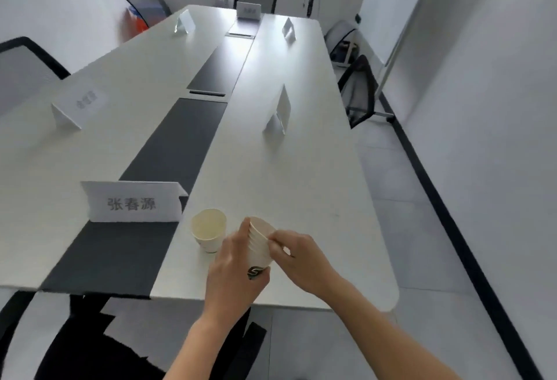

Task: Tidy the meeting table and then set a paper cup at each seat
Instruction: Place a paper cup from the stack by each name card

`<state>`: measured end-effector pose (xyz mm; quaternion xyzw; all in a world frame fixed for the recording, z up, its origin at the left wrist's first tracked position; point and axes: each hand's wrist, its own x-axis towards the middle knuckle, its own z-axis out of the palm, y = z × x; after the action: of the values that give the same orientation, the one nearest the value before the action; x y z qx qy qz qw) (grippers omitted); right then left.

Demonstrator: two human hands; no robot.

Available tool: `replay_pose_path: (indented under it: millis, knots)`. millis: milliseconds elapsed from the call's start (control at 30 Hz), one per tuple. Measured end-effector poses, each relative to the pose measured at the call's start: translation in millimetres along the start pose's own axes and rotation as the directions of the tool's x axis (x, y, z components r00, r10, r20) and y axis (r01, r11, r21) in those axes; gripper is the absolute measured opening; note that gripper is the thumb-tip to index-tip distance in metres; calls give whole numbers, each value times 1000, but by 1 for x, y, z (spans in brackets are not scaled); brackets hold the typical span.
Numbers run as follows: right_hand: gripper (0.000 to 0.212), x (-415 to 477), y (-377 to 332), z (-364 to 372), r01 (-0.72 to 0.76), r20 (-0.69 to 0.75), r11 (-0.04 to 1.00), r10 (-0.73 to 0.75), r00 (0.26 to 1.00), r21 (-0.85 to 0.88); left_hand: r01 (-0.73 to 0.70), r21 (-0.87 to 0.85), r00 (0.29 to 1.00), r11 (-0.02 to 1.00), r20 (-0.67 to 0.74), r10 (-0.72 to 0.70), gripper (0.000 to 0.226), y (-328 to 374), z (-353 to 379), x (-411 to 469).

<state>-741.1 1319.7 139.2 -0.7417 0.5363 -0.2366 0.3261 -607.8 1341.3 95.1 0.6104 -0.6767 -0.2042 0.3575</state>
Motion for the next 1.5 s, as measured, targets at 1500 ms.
replay_pose_path:
  millis: [1500]
  knots:
    - [25,-307,339,-267,-493,-358,718,682,637,492,-430,-77,603,899,717,350,84,316,403,-58]
